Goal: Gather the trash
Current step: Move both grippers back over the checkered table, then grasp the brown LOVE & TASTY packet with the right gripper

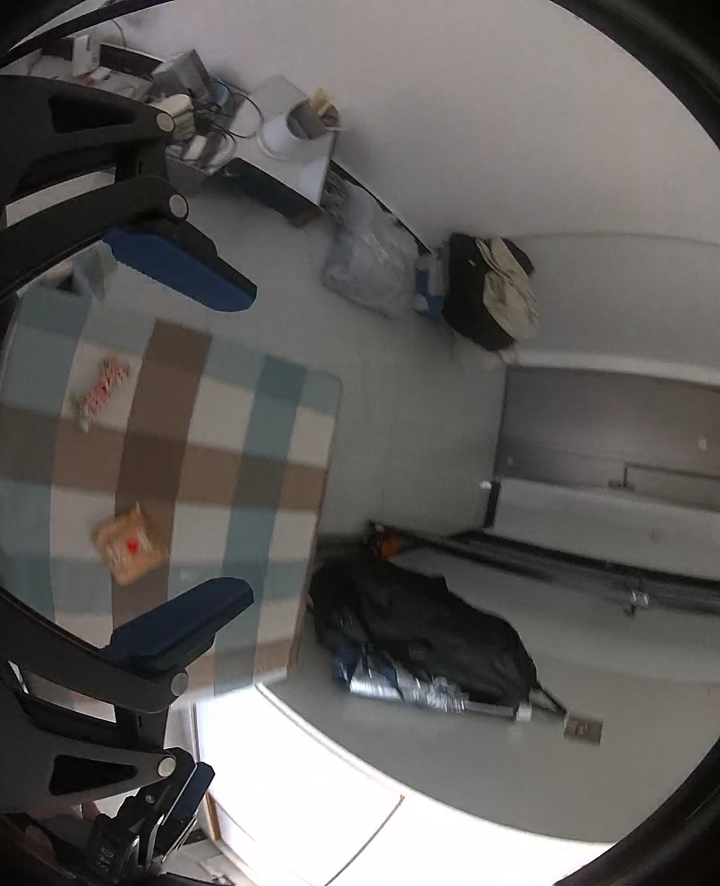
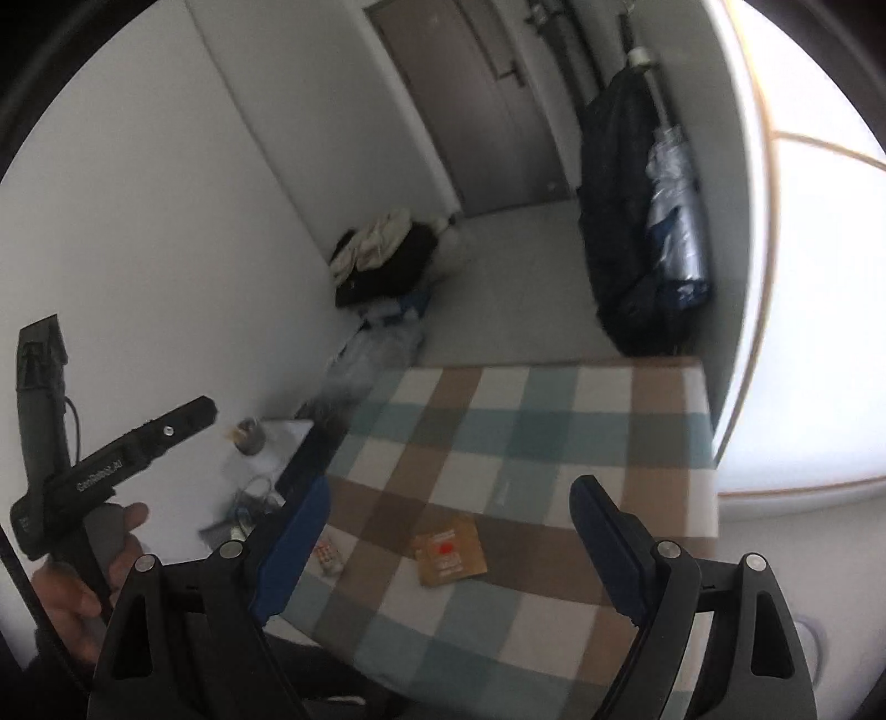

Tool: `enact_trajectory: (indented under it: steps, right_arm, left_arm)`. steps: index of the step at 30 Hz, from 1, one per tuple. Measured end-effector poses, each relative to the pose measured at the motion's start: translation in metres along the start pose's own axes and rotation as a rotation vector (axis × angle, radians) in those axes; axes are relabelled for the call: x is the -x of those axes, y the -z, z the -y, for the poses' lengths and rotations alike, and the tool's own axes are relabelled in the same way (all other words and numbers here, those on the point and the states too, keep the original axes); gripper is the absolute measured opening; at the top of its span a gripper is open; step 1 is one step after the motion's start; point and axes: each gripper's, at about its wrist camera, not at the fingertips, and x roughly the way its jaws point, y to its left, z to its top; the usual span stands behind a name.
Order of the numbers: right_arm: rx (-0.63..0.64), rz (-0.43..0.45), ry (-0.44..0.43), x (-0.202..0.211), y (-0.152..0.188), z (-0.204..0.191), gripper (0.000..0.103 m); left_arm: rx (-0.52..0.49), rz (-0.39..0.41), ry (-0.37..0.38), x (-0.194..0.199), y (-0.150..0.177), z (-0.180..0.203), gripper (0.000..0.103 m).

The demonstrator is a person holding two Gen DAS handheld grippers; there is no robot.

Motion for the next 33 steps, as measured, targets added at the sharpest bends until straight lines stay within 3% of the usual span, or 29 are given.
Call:
enact_trajectory:
  steps: [5, 15, 20, 25, 28, 33]
  right_arm:
    - [0.067, -0.114, -0.02, -0.045, 0.0, -0.019, 0.088]
    - [0.166, -0.393, 0.035, -0.146, 0.014, -0.026, 0.085]
    - [0.214, -0.514, 0.052, -0.182, 0.028, -0.029, 0.084]
    - [0.319, -0.588, 0.099, -0.203, 0.042, -0.036, 0.082]
    - [0.299, -0.629, 0.128, -0.211, 0.049, -0.029, 0.084]
    - [0.417, -0.617, 0.173, -0.213, 0.061, -0.044, 0.08]
  left_arm:
    - [0.02, -0.043, -0.035, -0.021, 0.012, -0.031, 0.095]
    - [0.128, -0.195, 0.024, -0.055, 0.031, -0.073, 0.095]
    - [0.12, -0.228, 0.015, -0.064, 0.034, -0.077, 0.095]
    - [0.121, -0.253, 0.015, -0.066, 0.038, -0.086, 0.095]
    - [0.123, -0.255, 0.014, -0.066, 0.038, -0.089, 0.095]
    - [0.165, -0.289, 0.009, -0.072, 0.042, -0.098, 0.095]
